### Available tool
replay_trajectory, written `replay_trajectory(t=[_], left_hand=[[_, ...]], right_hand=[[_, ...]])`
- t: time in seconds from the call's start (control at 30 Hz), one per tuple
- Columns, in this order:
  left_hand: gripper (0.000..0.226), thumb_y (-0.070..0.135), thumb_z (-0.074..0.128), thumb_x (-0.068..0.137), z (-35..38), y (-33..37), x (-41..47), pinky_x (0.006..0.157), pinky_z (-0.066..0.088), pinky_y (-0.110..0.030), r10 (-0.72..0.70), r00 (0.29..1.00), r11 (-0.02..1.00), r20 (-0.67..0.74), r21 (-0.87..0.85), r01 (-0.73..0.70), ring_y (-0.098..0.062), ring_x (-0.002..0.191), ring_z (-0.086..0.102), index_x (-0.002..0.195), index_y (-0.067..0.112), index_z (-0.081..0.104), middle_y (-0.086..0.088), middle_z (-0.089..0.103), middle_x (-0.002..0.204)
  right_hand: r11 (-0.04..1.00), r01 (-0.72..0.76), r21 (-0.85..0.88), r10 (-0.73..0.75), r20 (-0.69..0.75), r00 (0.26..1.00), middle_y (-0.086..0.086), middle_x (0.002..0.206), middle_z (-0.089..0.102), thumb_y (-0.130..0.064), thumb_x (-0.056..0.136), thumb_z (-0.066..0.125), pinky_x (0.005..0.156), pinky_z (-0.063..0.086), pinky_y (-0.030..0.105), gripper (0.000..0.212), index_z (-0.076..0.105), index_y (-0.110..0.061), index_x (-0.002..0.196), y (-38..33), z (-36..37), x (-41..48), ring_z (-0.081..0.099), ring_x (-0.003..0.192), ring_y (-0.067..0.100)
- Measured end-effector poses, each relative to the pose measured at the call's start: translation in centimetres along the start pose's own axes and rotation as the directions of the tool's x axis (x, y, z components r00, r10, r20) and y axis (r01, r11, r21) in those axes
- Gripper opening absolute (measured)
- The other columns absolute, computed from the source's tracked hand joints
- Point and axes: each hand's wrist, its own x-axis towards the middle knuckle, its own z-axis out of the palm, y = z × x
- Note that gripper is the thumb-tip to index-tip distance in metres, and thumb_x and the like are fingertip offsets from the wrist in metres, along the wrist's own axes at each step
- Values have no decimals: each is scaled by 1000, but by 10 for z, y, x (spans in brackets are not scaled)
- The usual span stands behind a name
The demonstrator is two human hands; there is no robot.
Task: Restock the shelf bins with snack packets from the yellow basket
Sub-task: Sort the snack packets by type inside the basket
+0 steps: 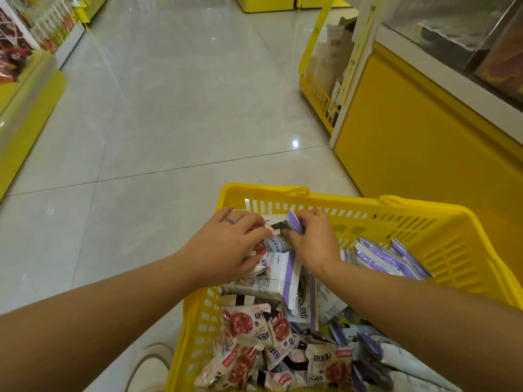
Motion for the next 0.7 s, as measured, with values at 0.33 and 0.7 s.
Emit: replay_trajectory(t=[0.33,0.7], left_hand=[[45,50,48,87,-9,1,-5,111,25,-51,32,997,993,65,115,-39,-22,120,52,124,26,56,0,55,127],[90,80,42,75,-74,89,83,108,32,-40,-120,990,922,-70,-377,85,-21,133,39,148,33,19,1,37,149]], right_hand=[[990,44,134,-13,-219,976,1,96,47,-21,84,71,66,29,8,8,65,-19,88,19,-86,-17,41,85,5],[984,30,174,-55,138,989,-1,81,72,-26,80,74,65,56,31,18,71,-13,93,47,-210,-42,69,76,14]])
